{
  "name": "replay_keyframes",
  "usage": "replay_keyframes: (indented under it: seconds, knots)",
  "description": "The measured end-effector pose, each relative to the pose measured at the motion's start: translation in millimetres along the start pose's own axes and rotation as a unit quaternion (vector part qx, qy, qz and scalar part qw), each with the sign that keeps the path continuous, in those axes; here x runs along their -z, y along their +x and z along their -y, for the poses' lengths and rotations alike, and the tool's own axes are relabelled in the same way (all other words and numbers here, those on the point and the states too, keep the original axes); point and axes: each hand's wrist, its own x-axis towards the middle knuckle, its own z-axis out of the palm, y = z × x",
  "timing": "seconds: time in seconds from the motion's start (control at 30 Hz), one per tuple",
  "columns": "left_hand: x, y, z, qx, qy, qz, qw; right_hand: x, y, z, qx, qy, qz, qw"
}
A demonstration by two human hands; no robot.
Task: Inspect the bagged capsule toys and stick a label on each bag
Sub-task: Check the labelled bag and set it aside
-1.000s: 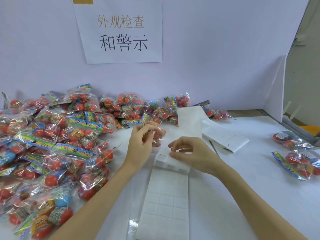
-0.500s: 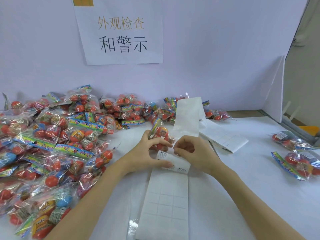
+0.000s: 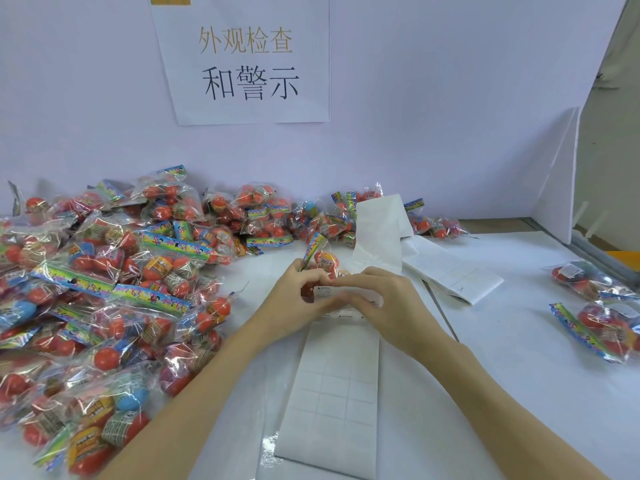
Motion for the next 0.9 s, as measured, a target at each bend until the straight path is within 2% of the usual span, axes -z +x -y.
replay_keyframes:
  seconds: [0.17,0.3,0.43,0.53,0.73,0.9]
  knots:
    - [7,2,2,0.011,0.036,0.045,0.998,4,0,-5,0.005,-0.010,-0.028,1.000]
    - [7,4,4,0.010,0.053,0.031,0.998,6,-1,-5,0.013,-0.029,-0.042,0.999]
    - [6,5,4,0.010,0.044,0.025,0.999,7,-1,0,0.058,-0.070,-0.030,0.995]
    - [6,5,1,0.012,0.053,0.033,0.998,8,-1,2,0.111,-0.115,-0.052,0.986]
    - [11,6,-7,0.081,-0.040,0.059,0.994,7,3,1,0.178,-0.140,-0.084,0.970]
    - [13,2,-14,0.083,-0.043,0.066,0.993,0,2,4,0.175,-0.082,-0.070,0.979]
